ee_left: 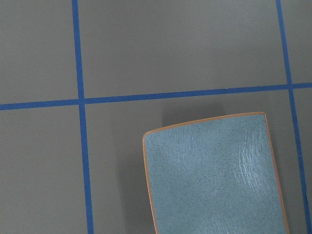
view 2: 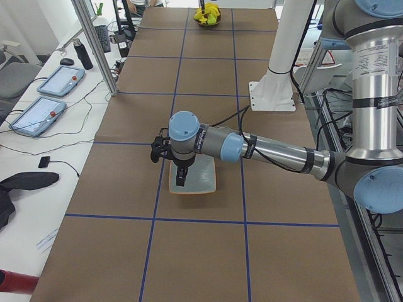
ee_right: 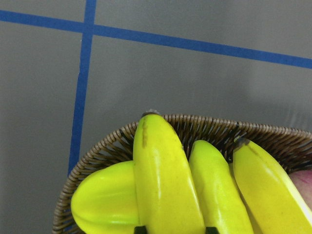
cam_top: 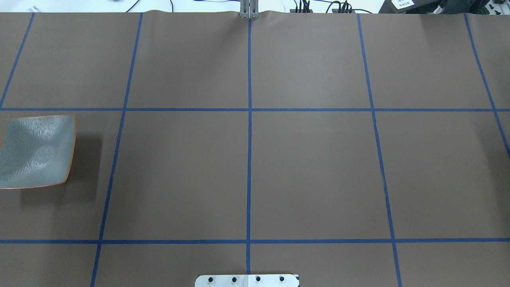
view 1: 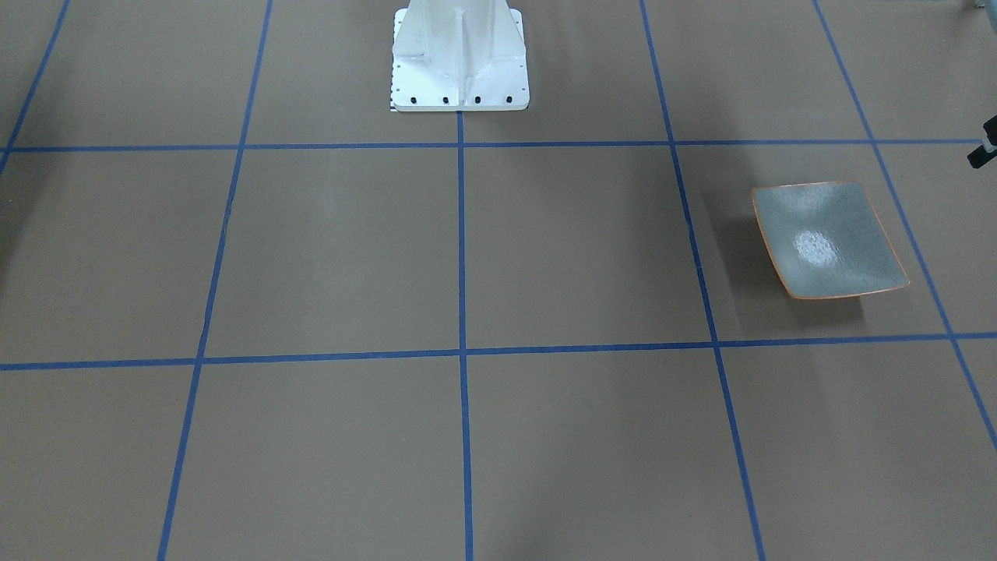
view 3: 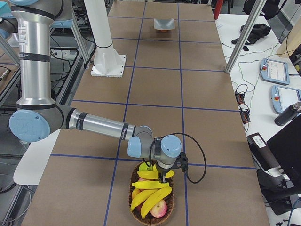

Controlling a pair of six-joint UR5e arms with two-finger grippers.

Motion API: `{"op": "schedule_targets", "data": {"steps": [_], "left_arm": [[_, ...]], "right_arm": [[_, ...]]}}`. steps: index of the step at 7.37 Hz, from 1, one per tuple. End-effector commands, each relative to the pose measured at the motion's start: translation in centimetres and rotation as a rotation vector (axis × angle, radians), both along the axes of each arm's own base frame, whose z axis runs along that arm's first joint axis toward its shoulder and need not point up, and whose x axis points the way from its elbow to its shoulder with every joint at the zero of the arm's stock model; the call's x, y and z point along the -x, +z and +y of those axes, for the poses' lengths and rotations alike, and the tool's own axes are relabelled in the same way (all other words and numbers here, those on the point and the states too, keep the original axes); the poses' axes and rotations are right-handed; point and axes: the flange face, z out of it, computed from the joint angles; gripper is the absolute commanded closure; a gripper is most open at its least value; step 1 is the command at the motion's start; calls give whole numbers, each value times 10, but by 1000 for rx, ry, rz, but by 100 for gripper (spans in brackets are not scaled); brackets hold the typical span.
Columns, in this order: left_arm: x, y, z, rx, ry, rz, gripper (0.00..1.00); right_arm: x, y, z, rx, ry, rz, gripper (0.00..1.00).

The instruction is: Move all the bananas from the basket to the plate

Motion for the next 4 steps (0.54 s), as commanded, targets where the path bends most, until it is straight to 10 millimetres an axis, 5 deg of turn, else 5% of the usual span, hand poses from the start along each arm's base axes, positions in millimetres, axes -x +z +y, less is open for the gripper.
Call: {"op": "schedule_targets", "data": {"steps": [1,4], "left_arm": [[0,-3,1,3,-6,4,0],[0,-5,1,8,-11,9,0]], "right_arm": [[1,-5,-4,-10,-3,-9,100],[-31,-11,-5,-24,-38,-18,100]]}}
